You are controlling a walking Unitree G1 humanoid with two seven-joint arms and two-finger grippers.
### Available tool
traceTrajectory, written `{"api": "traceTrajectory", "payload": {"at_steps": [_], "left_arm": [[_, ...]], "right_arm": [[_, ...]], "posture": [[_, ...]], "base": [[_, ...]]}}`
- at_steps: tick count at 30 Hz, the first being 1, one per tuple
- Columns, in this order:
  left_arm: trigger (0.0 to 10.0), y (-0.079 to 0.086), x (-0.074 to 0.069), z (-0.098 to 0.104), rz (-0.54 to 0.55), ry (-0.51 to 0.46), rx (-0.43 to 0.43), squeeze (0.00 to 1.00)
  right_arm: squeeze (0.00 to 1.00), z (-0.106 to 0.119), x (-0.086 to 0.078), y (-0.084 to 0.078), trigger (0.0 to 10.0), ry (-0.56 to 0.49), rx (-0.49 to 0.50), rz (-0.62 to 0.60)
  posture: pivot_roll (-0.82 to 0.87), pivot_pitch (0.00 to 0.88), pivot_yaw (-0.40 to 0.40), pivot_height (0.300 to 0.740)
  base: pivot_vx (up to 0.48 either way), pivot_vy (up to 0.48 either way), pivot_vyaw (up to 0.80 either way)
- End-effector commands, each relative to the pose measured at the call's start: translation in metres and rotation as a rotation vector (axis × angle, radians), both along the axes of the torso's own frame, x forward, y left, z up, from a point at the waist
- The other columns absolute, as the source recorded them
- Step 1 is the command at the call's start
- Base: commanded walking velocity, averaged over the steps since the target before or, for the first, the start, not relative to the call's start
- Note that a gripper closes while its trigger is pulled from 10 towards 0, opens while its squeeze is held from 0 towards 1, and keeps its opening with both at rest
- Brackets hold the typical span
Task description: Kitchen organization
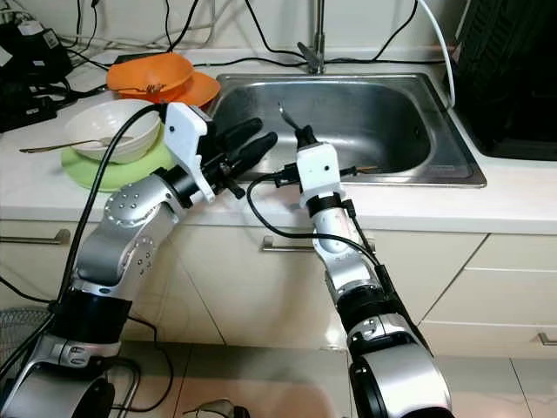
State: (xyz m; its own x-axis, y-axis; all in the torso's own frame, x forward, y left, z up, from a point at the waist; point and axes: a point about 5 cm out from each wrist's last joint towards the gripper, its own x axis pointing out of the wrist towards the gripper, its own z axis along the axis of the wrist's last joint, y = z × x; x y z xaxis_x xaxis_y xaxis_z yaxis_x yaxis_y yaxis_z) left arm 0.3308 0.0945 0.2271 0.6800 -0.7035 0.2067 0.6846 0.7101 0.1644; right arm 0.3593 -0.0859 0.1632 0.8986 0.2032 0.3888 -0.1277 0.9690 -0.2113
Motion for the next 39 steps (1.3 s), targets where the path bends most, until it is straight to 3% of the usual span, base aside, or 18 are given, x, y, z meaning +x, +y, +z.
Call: {"api": "traceTrajectory", "payload": {"at_steps": [1, 7, 13, 14, 16, 17, 21, 27, 39], "left_arm": [[10.0, 0.004, 0.0, 0.002, 0.013, 0.001, -0.014, 1.0], [10.0, 0.004, -0.002, 0.002, -0.011, 0.006, -0.03, 1.0], [10.0, 0.011, 0.0, 0.003, 0.047, 0.006, -0.084, 1.0], [10.0, 0.014, 0.0, 0.0, 0.072, 0.01, -0.083, 0.0], [10.0, 0.017, 0.0, -0.004, 0.095, 0.016, -0.08, 0.0], [10.0, 0.024, -0.001, -0.01, 0.13, 0.04, -0.091, 0.0], [10.0, 0.03, -0.004, -0.013, 0.155, 0.063, -0.122, 0.0], [10.0, 0.038, -0.011, -0.02, 0.173, 0.092, -0.083, 0.0], [10.0, 0.03, -0.047, -0.044, 0.073, 0.224, 0.045, 0.0]], "right_arm": [[0.0, 0.012, 0.002, 0.004, 0.0, -0.044, 0.021, 0.008], [0.0, 0.015, 0.003, 0.001, 0.0, -0.051, 0.033, -0.011], [0.0, 0.019, 0.009, -0.004, 0.0, -0.034, 0.042, -0.053], [0.0, 0.021, 0.013, -0.007, 0.0, -0.021, 0.033, -0.077], [0.0, 0.023, 0.017, -0.01, 0.0, -0.011, 0.032, -0.095], [0.0, 0.031, 0.024, -0.016, 10.0, 0.0, 0.032, -0.123], [0.0, 0.04, 0.034, -0.022, 10.0, 0.035, 0.017, -0.159], [0.0, 0.049, 0.046, -0.03, 10.0, 0.125, 0.038, -0.173], [0.0, 0.055, 0.057, -0.024, 10.0, 0.268, 0.047, -0.128]], "posture": [[0.15, 0.0, 0.088, 0.74], [0.16, 0.0, 0.084, 0.74], [0.15, 0.0, 0.087, 0.74], [0.16, 0.0, 0.086, 0.74], [0.16, 0.0, 0.086, 0.74], [0.16, 0.0, 0.081, 0.74], [0.18, 0.0, 0.076, 0.74], [0.21, 0.005, 0.055, 0.74], [0.3, 0.071, 0.041, 0.74]], "base": [[0.0, 0.0, 0.0], [0.0, 0.0, 0.0], [0.0, 0.0, 0.0], [0.0, 0.0, 0.0], [0.0, 0.0, 0.0], [0.0, 0.0, 0.0], [0.0, 0.0, 0.0], [0.0, 0.0, 0.0], [0.0, 0.0, 0.0]]}}
